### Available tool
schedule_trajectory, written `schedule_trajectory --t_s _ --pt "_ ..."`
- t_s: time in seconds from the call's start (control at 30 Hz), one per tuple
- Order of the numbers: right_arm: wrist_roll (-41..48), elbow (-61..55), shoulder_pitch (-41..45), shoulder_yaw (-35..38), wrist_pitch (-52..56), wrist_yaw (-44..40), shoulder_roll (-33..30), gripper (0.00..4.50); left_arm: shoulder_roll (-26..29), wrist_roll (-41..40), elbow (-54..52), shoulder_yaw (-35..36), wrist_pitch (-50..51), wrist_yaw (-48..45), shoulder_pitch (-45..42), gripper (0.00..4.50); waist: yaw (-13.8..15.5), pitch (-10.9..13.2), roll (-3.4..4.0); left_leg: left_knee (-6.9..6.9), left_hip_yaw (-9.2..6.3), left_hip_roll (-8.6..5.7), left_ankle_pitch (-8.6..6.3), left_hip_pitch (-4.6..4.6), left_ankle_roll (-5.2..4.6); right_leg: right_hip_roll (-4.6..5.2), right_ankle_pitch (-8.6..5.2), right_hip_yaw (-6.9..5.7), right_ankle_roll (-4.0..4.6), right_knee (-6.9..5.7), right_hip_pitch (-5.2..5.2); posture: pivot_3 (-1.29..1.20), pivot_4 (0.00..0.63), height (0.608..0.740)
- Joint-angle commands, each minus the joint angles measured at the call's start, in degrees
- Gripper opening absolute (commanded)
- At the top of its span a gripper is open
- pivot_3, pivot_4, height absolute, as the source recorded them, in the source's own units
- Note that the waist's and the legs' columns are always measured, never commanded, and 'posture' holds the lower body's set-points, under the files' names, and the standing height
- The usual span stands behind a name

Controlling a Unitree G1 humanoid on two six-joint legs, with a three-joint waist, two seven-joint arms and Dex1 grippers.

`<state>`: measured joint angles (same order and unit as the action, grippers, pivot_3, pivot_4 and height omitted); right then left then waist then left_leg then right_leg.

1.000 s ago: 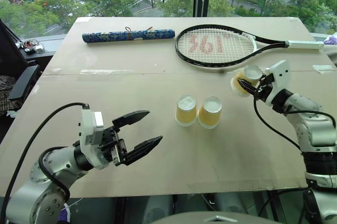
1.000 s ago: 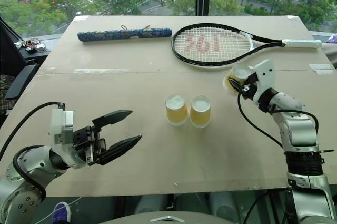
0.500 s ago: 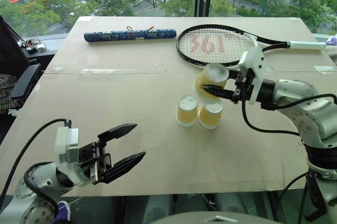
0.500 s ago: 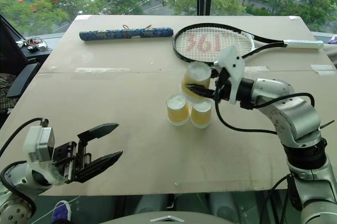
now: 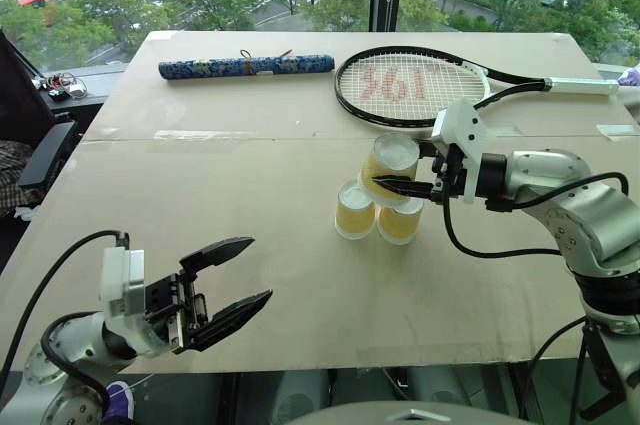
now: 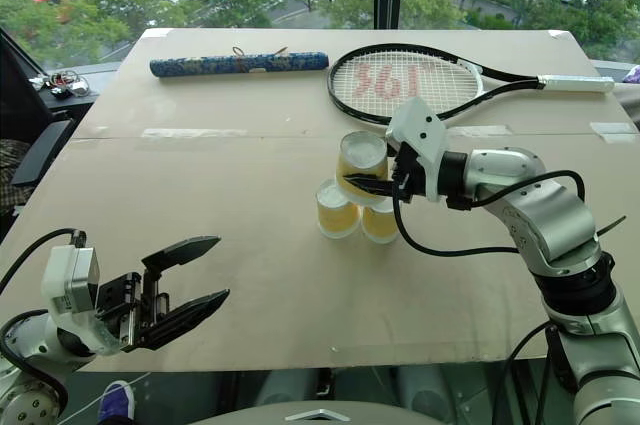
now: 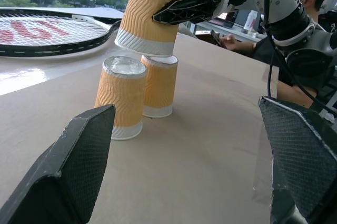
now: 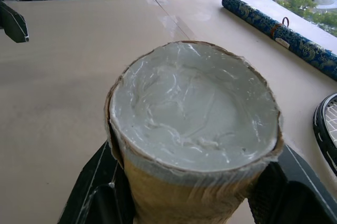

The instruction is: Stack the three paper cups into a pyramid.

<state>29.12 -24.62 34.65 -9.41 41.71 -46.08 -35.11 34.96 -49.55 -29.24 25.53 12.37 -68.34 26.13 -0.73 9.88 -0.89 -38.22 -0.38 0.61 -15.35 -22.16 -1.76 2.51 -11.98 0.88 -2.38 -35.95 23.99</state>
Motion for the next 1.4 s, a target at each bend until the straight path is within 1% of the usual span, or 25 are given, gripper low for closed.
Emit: schedule_trajectory --t_s 0.03,0.13,0.2,0.23,0.27,0.3,0.33,0.5,0.57,0.73,0.9,1.03,1.2,1.3,1.4 --pt "-0.94 -1.14 0.95 -0.69 -1.39 -1.07 -0.29 1.88 -0.28 0.01 -0.36 1.06 -1.24 -0.16 0.19 4.50 -0.02 0.00 0.00 0.00 0.00 0.00 0.00 0.00 0.00 0.00 0.00 0.00 0.00 0.00 0.00 0.00 0.150 0.740" --pt "-1.32 -0.60 0.45 -1.70 -1.57 -2.89 -0.86 1.88 -0.38 0.13 -0.43 0.85 -1.34 0.06 0.03 4.50 -0.02 0.00 0.00 0.00 0.00 0.00 0.00 0.00 0.00 0.00 0.00 -0.01 0.00 0.00 0.01 0.00 0.150 0.740" --pt "-1.32 0.17 0.46 -1.64 -1.35 -3.34 -0.82 2.89 -0.45 0.17 -0.49 0.77 -1.32 0.19 -0.08 4.50 -0.02 0.00 0.00 0.00 0.00 0.00 0.00 0.00 0.00 0.00 0.00 0.00 0.00 0.00 0.01 0.00 0.150 0.740" --pt "-1.77 0.65 0.52 -1.74 -1.75 -3.67 -1.03 3.28 -0.46 0.20 -0.51 0.74 -1.30 0.26 -0.15 4.50 -0.01 0.00 0.00 0.00 0.00 0.00 0.00 0.00 0.00 0.00 0.00 0.00 0.00 0.00 0.01 0.00 0.150 0.740" --pt "-2.17 1.08 0.55 -1.58 -2.25 -3.67 -0.95 3.78 -0.50 0.21 -0.52 0.75 -1.27 0.36 -0.19 4.50 -0.01 0.00 0.00 0.00 0.00 0.00 0.00 0.00 0.00 0.00 0.00 0.00 0.00 0.00 0.01 0.00 0.150 0.740" --pt "-2.47 1.36 0.53 -1.35 -2.66 -3.54 -0.80 4.16 -0.54 0.22 -0.53 0.77 -1.26 0.43 -0.18 4.50 -0.01 0.00 0.00 0.00 0.00 0.00 0.00 0.00 0.00 0.00 0.00 0.00 0.00 0.00 0.01 0.00 0.150 0.740" --pt "-2.64 1.52 0.51 -1.15 -2.89 -3.42 -0.63 4.41 -0.57 0.23 -0.54 0.78 -1.26 0.47 -0.17 4.50 -0.02 0.00 0.00 0.00 0.00 0.00 0.00 0.00 0.00 0.00 0.00 0.00 0.00 0.00 0.01 0.00 0.150 0.740" --pt "-4.42 2.24 0.34 0.02 -5.97 -2.15 0.04 4.41 -1.30 1.67 -0.30 0.07 -1.18 3.12 -0.83 4.50 -0.02 0.00 0.00 0.00 0.00 0.00 0.00 0.00 0.00 0.00 0.00 -0.01 0.00 0.00 0.01 0.00 0.150 0.740" --pt "-3.88 1.75 -0.21 1.10 -7.12 -2.58 -0.09 4.41 -1.78 3.80 0.35 -0.99 -0.16 7.29 -2.24 4.50 0.05 0.00 0.00 0.00 -0.01 0.00 0.00 0.00 0.00 -0.01 0.00 -0.01 0.00 0.00 0.01 0.00 0.150 0.740" --pt "-2.10 0.11 -2.90 4.26 -9.49 -3.32 -0.47 4.41 -2.54 6.65 0.71 -1.99 2.02 14.27 -3.72 4.50 0.08 -0.02 -0.05 -0.01 -0.01 -0.01 0.00 -0.01 0.00 0.01 0.01 -0.01 -0.01 0.00 -0.01 0.00 0.150 0.740" --pt "-1.08 -1.84 -6.36 6.99 -9.67 -3.27 -1.65 4.41 -2.45 7.66 0.12 -2.72 2.64 15.16 -2.36 4.50 0.06 -0.01 -0.05 0.00 0.00 -0.01 0.00 -0.01 -0.01 0.01 0.01 0.00 -0.01 0.00 0.00 0.00 0.150 0.740" --pt "4.73 -6.75 -11.86 13.05 -7.27 -4.46 -4.34 4.41 -2.02 8.04 0.00 -2.58 3.83 16.97 -2.07 4.50 0.26 -0.01 -0.04 0.00 -0.06 0.00 -0.01 -0.04 -0.01 0.03 0.01 -0.05 0.00 0.00 0.00 0.00 0.150 0.740" --pt "8.63 -10.03 -17.70 16.99 -5.64 -4.65 -7.36 4.41 -1.65 8.57 0.83 -2.80 3.82 16.75 -1.88 4.50 0.21 -0.01 -0.05 -0.01 -0.02 -0.01 -0.01 -0.03 -0.01 0.06 0.00 -0.04 -0.02 0.01 -0.01 0.00 0.150 0.740" --pt "8.53 -11.55 -23.00 20.28 -6.77 -5.05 -9.45 4.41 -1.52 8.81 0.88 -2.57 3.94 16.85 -1.70 4.50 0.23 -0.01 -0.06 -0.01 -0.02 0.00 -0.01 -0.02 -0.01 0.05 -0.02 -0.04 -0.05 0.01 0.00 0.00 0.150 0.740" --pt "8.97 -12.96 -30.48 26.31 -6.03 -4.20 -11.05 4.41 -0.79 9.21 0.04 -1.62 4.59 17.09 -0.04 4.50 0.39 -0.02 -0.07 -0.01 -0.01 -0.01 -0.01 -0.05 -0.01 0.05 -0.05 -0.04 -0.09 0.02 0.00 0.00 0.150 0.740"
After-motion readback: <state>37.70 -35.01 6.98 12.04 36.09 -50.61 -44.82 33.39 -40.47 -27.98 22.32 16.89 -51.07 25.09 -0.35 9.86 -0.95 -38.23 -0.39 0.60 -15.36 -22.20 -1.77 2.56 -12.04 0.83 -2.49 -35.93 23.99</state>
